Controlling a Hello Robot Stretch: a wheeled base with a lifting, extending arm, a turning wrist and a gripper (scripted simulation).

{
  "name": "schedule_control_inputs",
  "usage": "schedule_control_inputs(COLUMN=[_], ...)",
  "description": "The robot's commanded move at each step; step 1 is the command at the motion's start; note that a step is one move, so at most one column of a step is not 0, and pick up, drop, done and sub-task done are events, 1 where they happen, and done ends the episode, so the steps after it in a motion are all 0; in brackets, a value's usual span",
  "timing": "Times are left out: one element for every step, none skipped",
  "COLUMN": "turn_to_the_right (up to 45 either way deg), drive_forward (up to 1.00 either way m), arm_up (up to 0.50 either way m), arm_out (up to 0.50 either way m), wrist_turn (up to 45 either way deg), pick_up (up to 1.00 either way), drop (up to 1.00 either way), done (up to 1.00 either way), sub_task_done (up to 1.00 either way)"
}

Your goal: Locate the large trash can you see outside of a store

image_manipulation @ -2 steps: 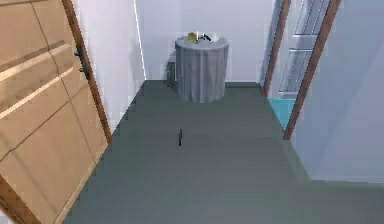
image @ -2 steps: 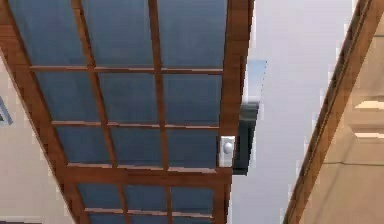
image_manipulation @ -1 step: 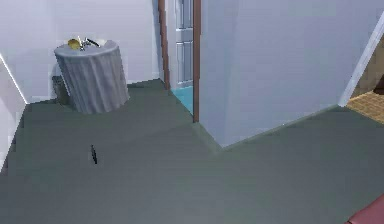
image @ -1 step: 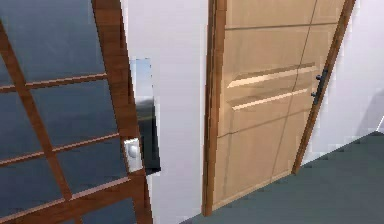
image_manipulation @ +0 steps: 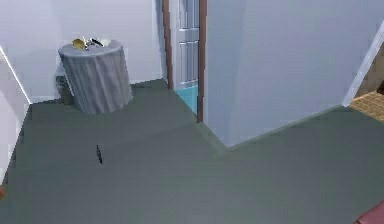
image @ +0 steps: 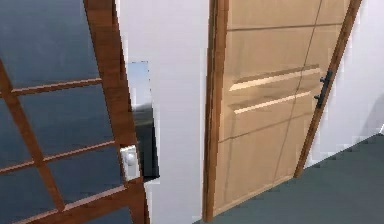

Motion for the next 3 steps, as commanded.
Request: schedule_control_inputs(turn_to_the_right=[-45.0, -30.0, 0.0], drive_forward=[0.0, 0.0, 0.6], arm_up=[0.0, 0.0, 0.0], arm_out=[0.0, 0.0, 0.0], wrist_turn=[0.0, 0.0, 0.0], pick_up=[0.0, 0.0, 0.0], drop=[0.0, 0.0, 0.0], done=[0.0, 0.0, 0.0], sub_task_done=[0.0, 0.0, 0.0])
